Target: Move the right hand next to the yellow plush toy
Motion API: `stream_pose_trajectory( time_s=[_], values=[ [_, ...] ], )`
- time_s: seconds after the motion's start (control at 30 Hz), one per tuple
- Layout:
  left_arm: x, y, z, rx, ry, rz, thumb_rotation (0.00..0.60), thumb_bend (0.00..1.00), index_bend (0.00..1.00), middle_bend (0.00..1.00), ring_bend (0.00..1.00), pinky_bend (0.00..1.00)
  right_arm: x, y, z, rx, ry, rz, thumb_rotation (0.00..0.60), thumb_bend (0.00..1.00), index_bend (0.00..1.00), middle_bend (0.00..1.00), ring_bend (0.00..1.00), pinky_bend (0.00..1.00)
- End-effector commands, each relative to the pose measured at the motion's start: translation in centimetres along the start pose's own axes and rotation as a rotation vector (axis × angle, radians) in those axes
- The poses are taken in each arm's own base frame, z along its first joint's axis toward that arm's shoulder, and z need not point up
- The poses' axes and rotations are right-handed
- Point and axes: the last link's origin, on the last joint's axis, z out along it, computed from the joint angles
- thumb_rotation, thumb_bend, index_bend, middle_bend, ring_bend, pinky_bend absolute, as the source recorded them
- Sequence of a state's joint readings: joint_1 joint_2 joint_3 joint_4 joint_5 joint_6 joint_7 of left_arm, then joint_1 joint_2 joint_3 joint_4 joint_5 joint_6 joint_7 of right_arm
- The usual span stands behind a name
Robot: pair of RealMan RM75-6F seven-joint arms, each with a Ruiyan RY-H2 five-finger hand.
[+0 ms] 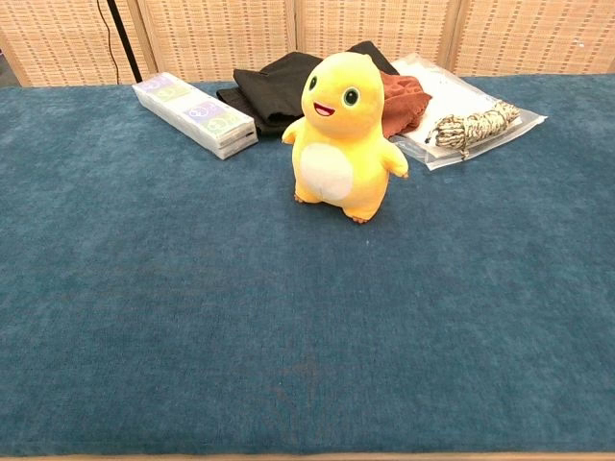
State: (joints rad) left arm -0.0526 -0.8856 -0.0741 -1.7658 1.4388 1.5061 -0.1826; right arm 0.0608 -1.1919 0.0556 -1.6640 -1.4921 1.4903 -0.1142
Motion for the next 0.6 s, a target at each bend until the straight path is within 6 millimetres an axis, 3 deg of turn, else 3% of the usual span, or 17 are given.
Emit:
stream_pose_trajectory(
  time_s=[0.03, 0.33, 0.6],
  values=[
    [0.0, 0.0, 0.0, -0.005, -0.007, -0.004, 0.600, 0.00, 0.00, 0.00, 0.00, 0.00, 0.1, 0.0, 0.0, 0.000, -0.001, 0.012, 0.600, 0.00, 0.10, 0.00, 0.00, 0.00],
    [0.2, 0.2, -0.3, -0.035, -0.009, -0.023, 0.600, 0.00, 0.00, 0.00, 0.00, 0.00, -0.9, -0.1, 0.4, -0.021, -0.078, 0.123, 0.600, 0.00, 0.17, 0.00, 0.00, 0.00],
    [1.3, 0.8, 1.1, -0.108, 0.000, -0.042, 0.600, 0.00, 0.00, 0.00, 0.00, 0.00, -2.6, -2.7, 4.0, -0.002, -0.213, 0.322, 0.600, 0.00, 0.28, 0.00, 0.00, 0.00]
  ],
)
